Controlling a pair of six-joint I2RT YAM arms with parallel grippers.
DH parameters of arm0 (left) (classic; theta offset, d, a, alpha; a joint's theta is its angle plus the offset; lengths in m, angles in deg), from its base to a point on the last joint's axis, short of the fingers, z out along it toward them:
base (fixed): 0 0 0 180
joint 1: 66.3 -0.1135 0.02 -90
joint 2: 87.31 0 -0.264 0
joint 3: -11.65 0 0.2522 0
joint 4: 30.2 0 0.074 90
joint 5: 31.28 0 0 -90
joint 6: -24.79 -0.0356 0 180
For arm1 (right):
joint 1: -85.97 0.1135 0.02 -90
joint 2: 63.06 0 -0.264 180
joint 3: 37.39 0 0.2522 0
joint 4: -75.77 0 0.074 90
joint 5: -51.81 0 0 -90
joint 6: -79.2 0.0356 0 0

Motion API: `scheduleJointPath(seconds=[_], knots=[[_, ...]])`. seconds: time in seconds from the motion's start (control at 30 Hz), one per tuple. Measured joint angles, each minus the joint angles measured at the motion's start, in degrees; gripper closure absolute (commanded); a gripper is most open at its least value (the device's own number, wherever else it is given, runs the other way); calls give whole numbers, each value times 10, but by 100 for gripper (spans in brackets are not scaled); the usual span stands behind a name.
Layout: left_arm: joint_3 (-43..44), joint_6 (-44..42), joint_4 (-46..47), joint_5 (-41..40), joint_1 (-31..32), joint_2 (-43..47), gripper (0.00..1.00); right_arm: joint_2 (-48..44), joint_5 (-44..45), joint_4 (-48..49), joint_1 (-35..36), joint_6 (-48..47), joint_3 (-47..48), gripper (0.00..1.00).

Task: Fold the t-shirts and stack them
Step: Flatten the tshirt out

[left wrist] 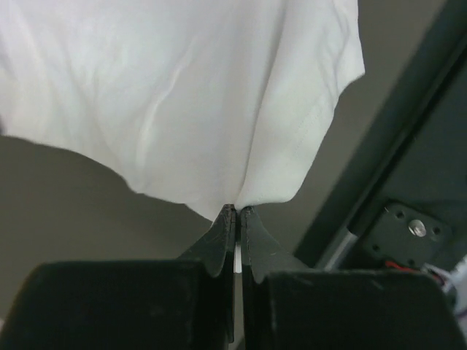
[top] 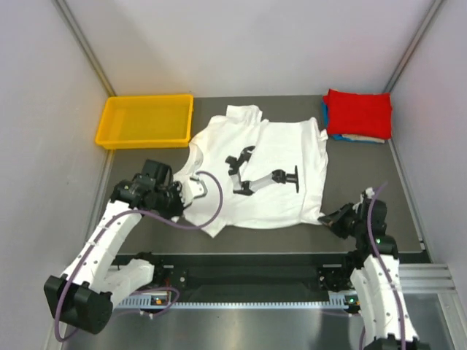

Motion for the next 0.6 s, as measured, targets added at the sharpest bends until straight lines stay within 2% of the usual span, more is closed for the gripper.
scheduleJointPath(seconds=[0.13, 0.17, 0.2, 0.23, 0.27, 0.33, 0.4, 0.47, 0.5, 0.6], knots=[[-101, -46, -52, -3, 21, 16, 100, -136, 30, -104, 0, 68, -56, 78], [-120, -54, -64, -4, 26, 15, 100, -147, 39, -121, 0, 74, -59, 68], [-127, -63, -76, -4, 30, 12, 93, -157, 53, -140, 0, 87, -61, 54], [-127, -71, -86, -4, 34, 8, 78, -163, 63, -156, 0, 95, -61, 51], [-125, -83, -95, -2, 38, 3, 56, -168, 74, -170, 0, 102, -61, 49], [-113, -110, -121, 5, 42, -12, 31, -171, 96, -186, 0, 110, -52, 47], [-88, -132, -146, 10, 45, -32, 30, -163, 123, -205, 0, 102, -17, 47], [-39, -133, -162, 5, 41, -52, 23, -112, 131, -193, 1, 59, 51, 47], [-12, -123, -161, 3, 31, -62, 20, -71, 131, -189, 1, 34, 89, 47], [61, -29, -70, -28, -35, -95, 25, 89, 144, -160, 31, -44, 214, 47]])
